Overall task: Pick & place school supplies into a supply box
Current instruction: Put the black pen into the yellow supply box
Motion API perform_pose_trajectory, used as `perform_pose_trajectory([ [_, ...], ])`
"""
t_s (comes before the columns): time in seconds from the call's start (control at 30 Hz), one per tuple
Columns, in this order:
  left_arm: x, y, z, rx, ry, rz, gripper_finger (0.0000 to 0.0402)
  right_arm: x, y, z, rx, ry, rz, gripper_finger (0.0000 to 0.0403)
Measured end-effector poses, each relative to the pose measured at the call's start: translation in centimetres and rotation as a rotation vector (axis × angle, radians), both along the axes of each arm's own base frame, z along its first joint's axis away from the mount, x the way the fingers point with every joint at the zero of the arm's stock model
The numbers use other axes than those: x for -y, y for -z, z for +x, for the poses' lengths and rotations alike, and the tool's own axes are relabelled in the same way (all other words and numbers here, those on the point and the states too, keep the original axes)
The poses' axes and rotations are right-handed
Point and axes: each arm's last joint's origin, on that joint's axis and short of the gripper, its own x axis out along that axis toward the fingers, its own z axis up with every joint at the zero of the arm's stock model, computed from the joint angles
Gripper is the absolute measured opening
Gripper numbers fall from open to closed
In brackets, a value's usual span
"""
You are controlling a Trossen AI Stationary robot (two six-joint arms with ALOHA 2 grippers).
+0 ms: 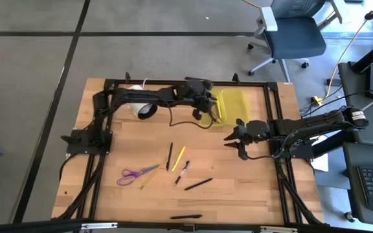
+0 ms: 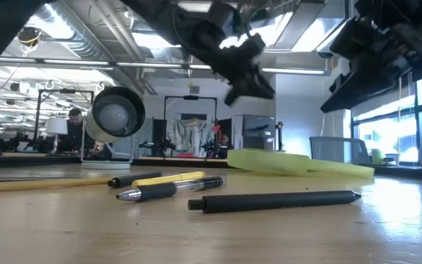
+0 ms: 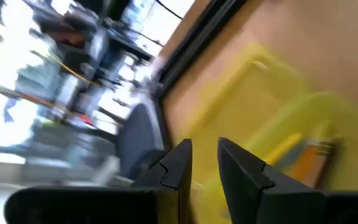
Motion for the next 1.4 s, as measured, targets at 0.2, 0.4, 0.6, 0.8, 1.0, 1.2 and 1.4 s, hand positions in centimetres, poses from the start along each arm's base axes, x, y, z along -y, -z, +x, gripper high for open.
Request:
perform_pose_trajectory([
  [0.2, 1.1, -4.0, -4.0, -0.057, -0.054, -0.43, 0.007, -1.3, -0.4, 0.4, 0.062, -0.165, 0.017, 0.0124],
  [0.4, 5.5, -3.9, -6.4, -0.07, -0.001, -0.678, 0.0072, -3.6, -0.1, 1.7, 0.088, -0.3, -0.026, 0.0124],
  [0.6, 10.7, -2.6, -8.7, 0.032, -0.06, -0.736, 0.0069, -7.0, 0.2, 4.6, 0.014, -0.372, -0.12, 0.0124],
  [0.8, 15.7, -0.5, -10.5, 0.099, -0.072, -0.815, 0.007, -10.0, 1.4, 8.1, -0.076, -0.387, -0.171, 0.0124],
  [1.0, 19.7, 1.1, -11.8, 0.079, -0.077, -0.795, 0.0071, -13.0, 2.2, 10.5, -0.091, -0.456, -0.192, 0.0124],
  [1.2, 22.3, 1.5, -12.6, 0.071, -0.092, -0.795, 0.0068, -14.2, 3.9, 11.6, -0.165, -0.43, -0.17, 0.0124],
  [1.4, 23.8, 1.4, -13.1, 0.11, -0.12, -0.768, 0.0072, -14.3, 5.0, 11.9, -0.218, -0.393, -0.173, 0.0124],
])
